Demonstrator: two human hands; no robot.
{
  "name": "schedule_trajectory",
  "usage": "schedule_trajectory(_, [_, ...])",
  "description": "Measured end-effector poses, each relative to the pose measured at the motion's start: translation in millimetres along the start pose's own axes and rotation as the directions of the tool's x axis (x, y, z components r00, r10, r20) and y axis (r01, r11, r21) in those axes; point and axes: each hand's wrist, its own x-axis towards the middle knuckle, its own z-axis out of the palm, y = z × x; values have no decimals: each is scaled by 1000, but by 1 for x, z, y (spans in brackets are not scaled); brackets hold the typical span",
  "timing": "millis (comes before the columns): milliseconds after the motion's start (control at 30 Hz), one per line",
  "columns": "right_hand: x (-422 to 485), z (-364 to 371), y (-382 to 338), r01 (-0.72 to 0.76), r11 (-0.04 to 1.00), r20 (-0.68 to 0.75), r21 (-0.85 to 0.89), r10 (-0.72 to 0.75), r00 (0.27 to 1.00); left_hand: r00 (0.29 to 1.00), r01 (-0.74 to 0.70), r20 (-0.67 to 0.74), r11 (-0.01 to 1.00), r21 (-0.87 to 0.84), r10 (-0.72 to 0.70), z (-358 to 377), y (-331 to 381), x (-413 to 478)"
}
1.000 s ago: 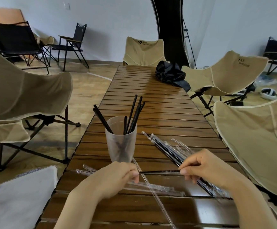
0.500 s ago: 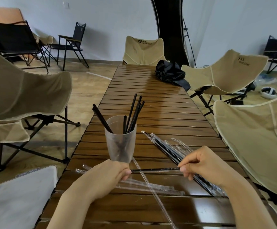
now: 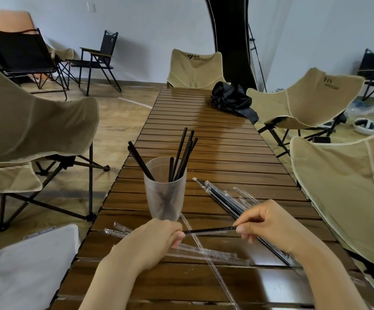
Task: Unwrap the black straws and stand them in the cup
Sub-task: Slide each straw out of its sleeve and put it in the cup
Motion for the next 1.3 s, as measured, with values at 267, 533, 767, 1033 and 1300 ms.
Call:
schedule_trajectory(267, [-6,-10,5,-2,999,-56,49,4,998,998,-2,-60,998,-62,-2,-7,-10,-4])
schedule_trajectory(533, [1,-1,-3,28,1000,-39,-6,-28,999,996,-13,-83,999,41,16,-8,-8,-3])
schedule_trajectory(767, [1,10,-9,3,994,-20,-110,-6,1000,999,-15,-37,994,106,19,-7,-2,2])
schedule_trajectory(1033, [7,23,-27,47,998,37,-40,-45,998,992,-85,-97,996,0,85,4,11,7])
schedule_trajectory(1300, [-2,6,-19,36,999,-56,-21,-37,998,988,-61,-144,996,-65,51,-1,-8,5])
